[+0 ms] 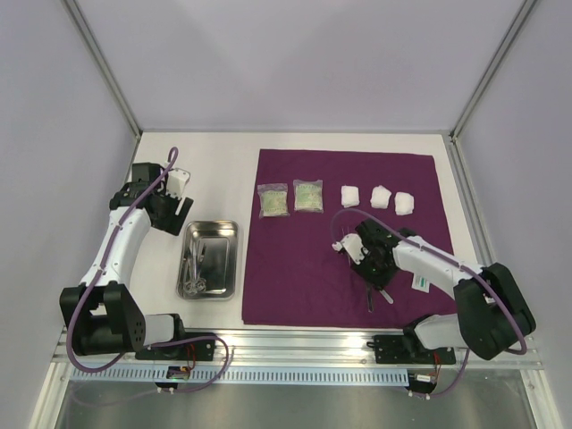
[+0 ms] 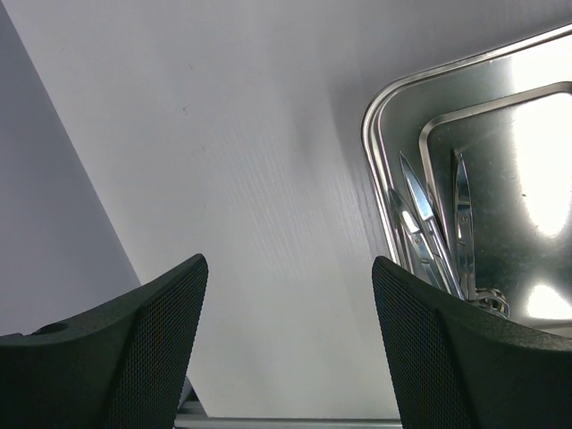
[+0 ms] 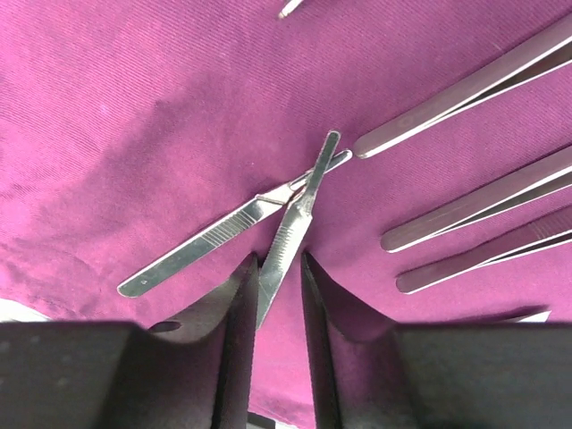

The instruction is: Prepare the surgical pack

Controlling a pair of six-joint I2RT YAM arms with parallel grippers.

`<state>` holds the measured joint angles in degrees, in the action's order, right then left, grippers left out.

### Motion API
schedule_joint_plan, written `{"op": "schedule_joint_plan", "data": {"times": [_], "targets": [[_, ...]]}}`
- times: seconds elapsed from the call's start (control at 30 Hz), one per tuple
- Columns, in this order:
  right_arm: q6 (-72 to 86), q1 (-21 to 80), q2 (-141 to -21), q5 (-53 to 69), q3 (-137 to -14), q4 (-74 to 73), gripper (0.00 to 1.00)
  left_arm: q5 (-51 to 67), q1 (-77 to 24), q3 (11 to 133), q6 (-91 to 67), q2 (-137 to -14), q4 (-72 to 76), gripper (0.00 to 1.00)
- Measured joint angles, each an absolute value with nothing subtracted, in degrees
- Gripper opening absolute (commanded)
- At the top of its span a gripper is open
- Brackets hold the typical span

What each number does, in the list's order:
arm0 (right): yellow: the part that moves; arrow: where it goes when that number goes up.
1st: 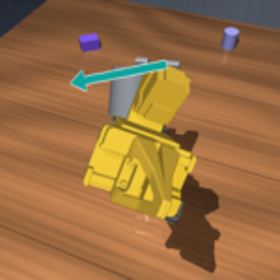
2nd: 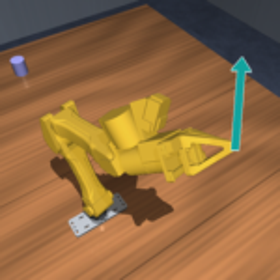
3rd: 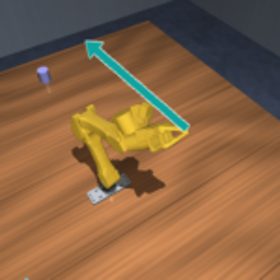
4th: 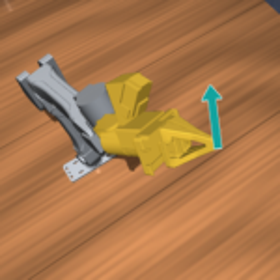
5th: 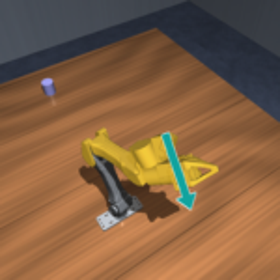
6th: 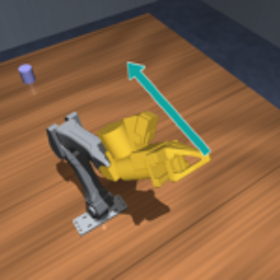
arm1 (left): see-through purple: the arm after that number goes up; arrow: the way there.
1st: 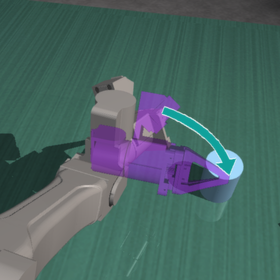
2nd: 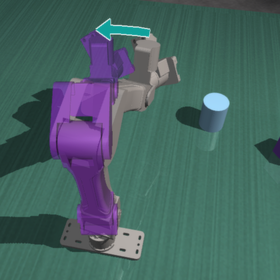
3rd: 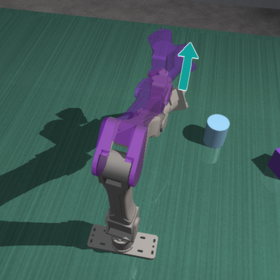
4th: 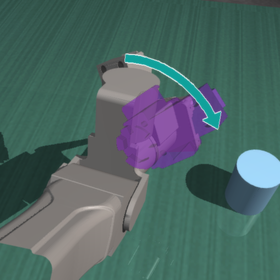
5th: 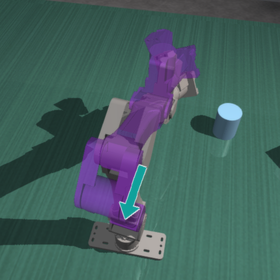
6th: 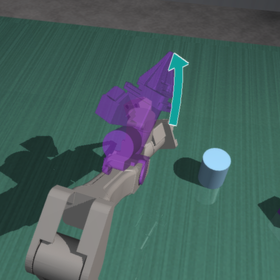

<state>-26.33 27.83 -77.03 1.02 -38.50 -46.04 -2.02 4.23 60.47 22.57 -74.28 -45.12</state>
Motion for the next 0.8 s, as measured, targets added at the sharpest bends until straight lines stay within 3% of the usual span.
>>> {"op": "schedule_joint_plan", "data": {"times": [0.13, 0.53, 0.8], "targets": [[-26.0, 28.7, -77.1, 0.9, -38.5, -45.8, 0.25, -2.0, 4.2, 60.5, 22.6, -74.3, -45.1, 0.83], [-25.1, 29.8, -77.5, -0.4, -38.6, -45.2, 0.31, -2.0, 4.2, 60.5, 22.5, -74.3, -45.1, 0.83], [-24.1, 29.9, -79.5, -2.0, -40.2, -44.8, 0.22, -2.0, 4.2, 60.5, 22.5, -74.3, -45.2, 0.83]]}}
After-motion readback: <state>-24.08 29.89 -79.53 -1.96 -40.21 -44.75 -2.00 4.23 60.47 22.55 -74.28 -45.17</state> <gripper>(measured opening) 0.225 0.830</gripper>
